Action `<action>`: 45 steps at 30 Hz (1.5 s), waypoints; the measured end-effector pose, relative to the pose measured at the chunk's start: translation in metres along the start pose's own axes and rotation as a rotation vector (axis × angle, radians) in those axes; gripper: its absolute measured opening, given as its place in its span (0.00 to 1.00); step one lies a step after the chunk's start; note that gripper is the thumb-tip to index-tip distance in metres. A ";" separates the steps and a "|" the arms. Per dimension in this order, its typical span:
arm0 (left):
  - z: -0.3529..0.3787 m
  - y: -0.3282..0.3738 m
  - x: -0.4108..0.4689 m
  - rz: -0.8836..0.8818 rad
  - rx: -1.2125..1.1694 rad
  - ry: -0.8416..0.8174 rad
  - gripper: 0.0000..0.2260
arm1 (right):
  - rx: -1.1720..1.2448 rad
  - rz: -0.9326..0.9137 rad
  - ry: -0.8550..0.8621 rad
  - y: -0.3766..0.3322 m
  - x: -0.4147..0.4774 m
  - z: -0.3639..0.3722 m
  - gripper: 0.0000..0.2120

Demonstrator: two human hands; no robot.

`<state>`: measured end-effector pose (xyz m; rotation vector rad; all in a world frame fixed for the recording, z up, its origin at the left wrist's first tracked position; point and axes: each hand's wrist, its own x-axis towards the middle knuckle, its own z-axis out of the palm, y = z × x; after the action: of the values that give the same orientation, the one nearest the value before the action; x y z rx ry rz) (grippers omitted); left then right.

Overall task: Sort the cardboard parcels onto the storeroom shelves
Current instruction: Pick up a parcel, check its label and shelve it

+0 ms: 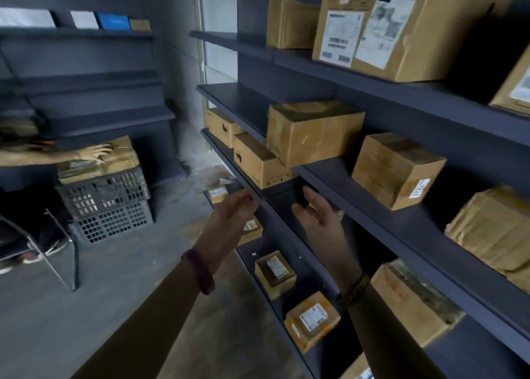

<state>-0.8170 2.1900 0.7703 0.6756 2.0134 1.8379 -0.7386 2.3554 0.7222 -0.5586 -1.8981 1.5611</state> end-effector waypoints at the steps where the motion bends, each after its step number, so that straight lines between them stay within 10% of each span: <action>1: -0.009 -0.003 0.014 0.005 -0.004 -0.007 0.11 | -0.019 0.007 0.003 0.002 0.011 0.012 0.23; 19: -0.117 -0.041 0.281 -0.010 -0.041 -0.430 0.11 | -0.130 0.062 0.441 -0.006 0.159 0.134 0.25; 39: 0.030 -0.002 0.506 -0.142 0.073 -0.704 0.06 | 0.219 0.273 0.763 0.005 0.304 0.060 0.15; 45: 0.061 -0.014 0.524 -0.381 0.144 -0.884 0.18 | 0.302 0.296 0.703 0.022 0.311 0.067 0.32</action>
<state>-1.2226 2.5278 0.7870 0.8666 1.5220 0.9242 -1.0111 2.5184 0.7519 -1.1103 -1.0686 1.5137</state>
